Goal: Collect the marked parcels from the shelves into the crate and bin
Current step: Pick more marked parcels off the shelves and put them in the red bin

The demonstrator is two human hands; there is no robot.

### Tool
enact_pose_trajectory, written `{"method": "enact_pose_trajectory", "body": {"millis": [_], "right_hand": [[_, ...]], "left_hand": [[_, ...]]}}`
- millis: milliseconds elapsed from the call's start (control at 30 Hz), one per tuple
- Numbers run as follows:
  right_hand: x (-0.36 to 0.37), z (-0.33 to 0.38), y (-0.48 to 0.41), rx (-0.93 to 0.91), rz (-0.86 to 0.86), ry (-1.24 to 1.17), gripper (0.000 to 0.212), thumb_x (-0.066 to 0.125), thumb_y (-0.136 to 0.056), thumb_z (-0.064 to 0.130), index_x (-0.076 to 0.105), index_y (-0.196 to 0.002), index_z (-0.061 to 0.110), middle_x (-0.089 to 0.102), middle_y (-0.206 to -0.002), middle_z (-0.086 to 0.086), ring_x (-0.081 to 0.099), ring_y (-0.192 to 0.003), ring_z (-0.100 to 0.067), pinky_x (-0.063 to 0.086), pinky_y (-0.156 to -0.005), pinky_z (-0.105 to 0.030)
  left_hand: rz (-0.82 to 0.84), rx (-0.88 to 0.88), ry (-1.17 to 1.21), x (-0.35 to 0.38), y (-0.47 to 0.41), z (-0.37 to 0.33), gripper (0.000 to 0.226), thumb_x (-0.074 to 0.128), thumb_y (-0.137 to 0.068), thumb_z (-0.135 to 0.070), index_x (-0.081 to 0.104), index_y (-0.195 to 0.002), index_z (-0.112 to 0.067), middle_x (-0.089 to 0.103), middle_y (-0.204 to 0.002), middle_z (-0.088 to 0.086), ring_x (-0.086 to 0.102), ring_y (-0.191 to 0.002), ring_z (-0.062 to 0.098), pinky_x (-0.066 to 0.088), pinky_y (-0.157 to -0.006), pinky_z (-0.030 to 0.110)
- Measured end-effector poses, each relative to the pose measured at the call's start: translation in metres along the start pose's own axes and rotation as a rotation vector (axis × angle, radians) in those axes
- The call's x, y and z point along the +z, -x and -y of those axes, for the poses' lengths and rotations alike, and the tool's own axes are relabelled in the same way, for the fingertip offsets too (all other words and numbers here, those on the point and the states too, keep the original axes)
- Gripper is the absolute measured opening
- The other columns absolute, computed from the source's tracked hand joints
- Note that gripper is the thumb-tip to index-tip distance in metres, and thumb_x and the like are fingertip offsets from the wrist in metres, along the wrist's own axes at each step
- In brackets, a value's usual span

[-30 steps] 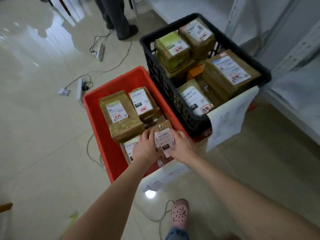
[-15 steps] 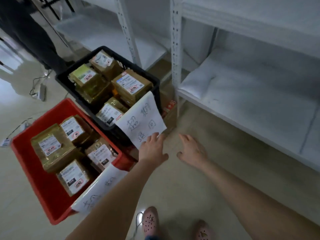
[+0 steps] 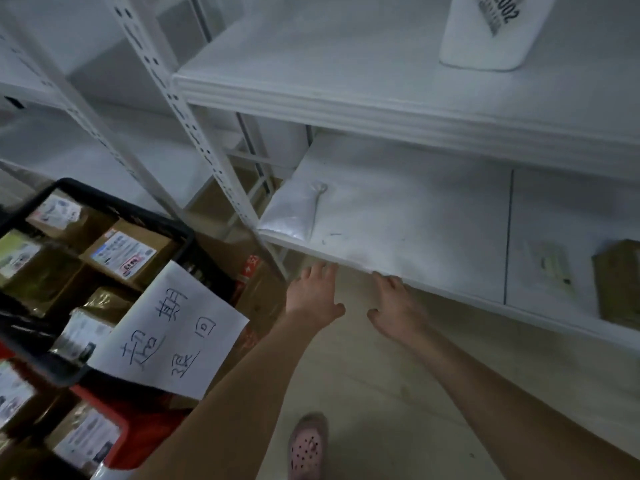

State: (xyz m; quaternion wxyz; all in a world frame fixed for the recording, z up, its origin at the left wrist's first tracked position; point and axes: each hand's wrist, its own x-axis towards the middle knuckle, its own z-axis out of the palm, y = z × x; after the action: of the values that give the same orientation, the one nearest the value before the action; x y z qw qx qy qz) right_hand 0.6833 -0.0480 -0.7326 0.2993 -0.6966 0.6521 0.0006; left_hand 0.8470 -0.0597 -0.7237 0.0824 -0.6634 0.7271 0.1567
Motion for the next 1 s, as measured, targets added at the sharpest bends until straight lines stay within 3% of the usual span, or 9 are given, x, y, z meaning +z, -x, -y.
{"method": "enact_pose_trajectory", "body": {"millis": [267, 400, 567, 733, 867, 1000], "right_hand": [[0.034, 0.000, -0.130, 0.159, -0.051, -0.155, 0.072, 0.054, -0.088, 0.018, 0.020, -0.151, 0.022, 0.031, -0.149, -0.008, 0.039, -0.131, -0.028, 0.040, -0.100, -0.036], [0.068, 0.008, -0.200, 0.182, -0.071, -0.271, 0.070, 0.056, -0.088, 0.022, 0.023, -0.150, 0.020, 0.033, -0.147, -0.010, 0.043, -0.130, -0.029, 0.040, -0.101, -0.037], [0.099, 0.002, -0.249, 0.167, -0.142, -0.428, 0.065, 0.055, -0.087, 0.016, 0.032, -0.147, 0.020, 0.040, -0.142, -0.009, 0.048, -0.124, -0.026, 0.041, -0.100, -0.033], [0.112, -0.010, -0.263, 0.196, -0.212, -0.538, 0.061, 0.056, -0.089, 0.015, 0.035, -0.146, 0.021, 0.044, -0.140, -0.008, 0.050, -0.123, -0.025, 0.042, -0.103, -0.040], [0.104, -0.019, -0.262, 0.337, -0.224, -0.695, 0.061, 0.059, -0.091, 0.016, 0.035, -0.146, 0.020, 0.044, -0.142, -0.008, 0.052, -0.120, -0.024, 0.043, -0.102, -0.036], [0.094, -0.039, -0.252, 0.498, -0.313, -0.858, 0.064, 0.066, -0.086, 0.019, 0.039, -0.144, 0.013, 0.056, -0.129, -0.010, 0.057, -0.114, -0.028, 0.047, -0.092, -0.035]], "left_hand": [[0.013, -0.062, 0.137, 0.033, -0.136, 0.059, 0.088, 0.066, -0.083, -0.042, 0.014, -0.152, -0.022, 0.016, -0.157, 0.004, 0.024, -0.142, 0.026, 0.039, -0.104, 0.044], [0.021, -0.156, 0.238, 0.055, -0.214, 0.108, 0.096, 0.067, -0.083, -0.044, 0.005, -0.152, -0.021, 0.009, -0.159, 0.008, 0.017, -0.145, 0.030, 0.027, -0.114, 0.048], [0.008, -0.226, 0.166, 0.075, -0.294, 0.148, 0.103, 0.061, -0.083, -0.056, -0.008, -0.151, -0.022, -0.001, -0.158, 0.017, 0.008, -0.145, 0.037, 0.021, -0.114, 0.054], [-0.039, -0.229, 0.135, 0.093, -0.313, 0.142, 0.074, 0.062, -0.080, -0.054, 0.024, -0.136, -0.024, 0.034, -0.140, 0.015, 0.036, -0.127, 0.037, 0.036, -0.100, 0.052], [-0.077, -0.045, 0.131, 0.108, -0.287, 0.096, 0.066, 0.062, -0.079, -0.045, 0.033, -0.137, -0.031, 0.037, -0.140, 0.006, 0.039, -0.125, 0.031, 0.035, -0.099, 0.047], [-0.031, 0.088, 0.165, 0.121, -0.263, 0.052, 0.057, 0.060, -0.079, -0.038, 0.041, -0.133, -0.033, 0.042, -0.137, 0.001, 0.042, -0.123, 0.027, 0.038, -0.099, 0.042]]}}
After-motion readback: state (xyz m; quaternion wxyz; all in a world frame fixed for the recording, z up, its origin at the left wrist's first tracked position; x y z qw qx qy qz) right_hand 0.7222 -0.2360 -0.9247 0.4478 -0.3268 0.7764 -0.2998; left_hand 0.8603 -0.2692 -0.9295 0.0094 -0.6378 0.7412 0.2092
